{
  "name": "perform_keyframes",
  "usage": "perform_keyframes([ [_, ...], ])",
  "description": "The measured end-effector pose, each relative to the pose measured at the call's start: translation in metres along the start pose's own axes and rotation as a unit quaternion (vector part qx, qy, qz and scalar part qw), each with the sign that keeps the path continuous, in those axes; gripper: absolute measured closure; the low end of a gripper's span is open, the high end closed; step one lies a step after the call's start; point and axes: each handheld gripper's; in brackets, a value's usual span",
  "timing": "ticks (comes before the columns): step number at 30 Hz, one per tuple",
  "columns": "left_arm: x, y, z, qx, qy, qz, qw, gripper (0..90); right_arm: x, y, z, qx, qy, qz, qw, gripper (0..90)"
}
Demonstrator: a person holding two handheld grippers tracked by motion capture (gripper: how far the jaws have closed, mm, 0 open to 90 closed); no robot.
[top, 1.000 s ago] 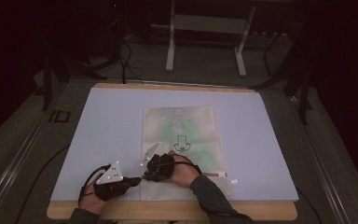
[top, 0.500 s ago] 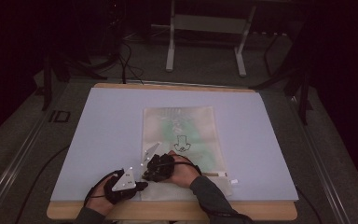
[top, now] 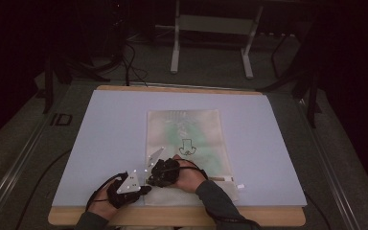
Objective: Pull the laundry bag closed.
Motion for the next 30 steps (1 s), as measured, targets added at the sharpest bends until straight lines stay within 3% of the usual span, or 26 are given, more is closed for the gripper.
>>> perform_keyframes([
  [14,0.0,0.0,0.003,0.002,0.015,-0.003,0.9999,90.0,-0.007,-0.007,-0.001,-0.016,-0.001,-0.018,0.9997,82.2],
  [26,0.0,0.001,0.003,0.001,0.014,-0.005,0.9999,90.0,-0.009,-0.01,-0.001,-0.023,-0.001,-0.026,0.9994,82.2],
  [30,0.0,-0.004,0.002,-0.002,0.011,0.012,0.9999,89.8,-0.007,-0.011,-0.001,-0.02,-0.002,-0.016,0.9997,82.1],
])
Point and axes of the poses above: each handheld gripper's, and its own axes: x roughly forward along the jaws, y roughly out of its top, z roughly to its right, and after that the axes turned 5 degrees about -z, right-handed
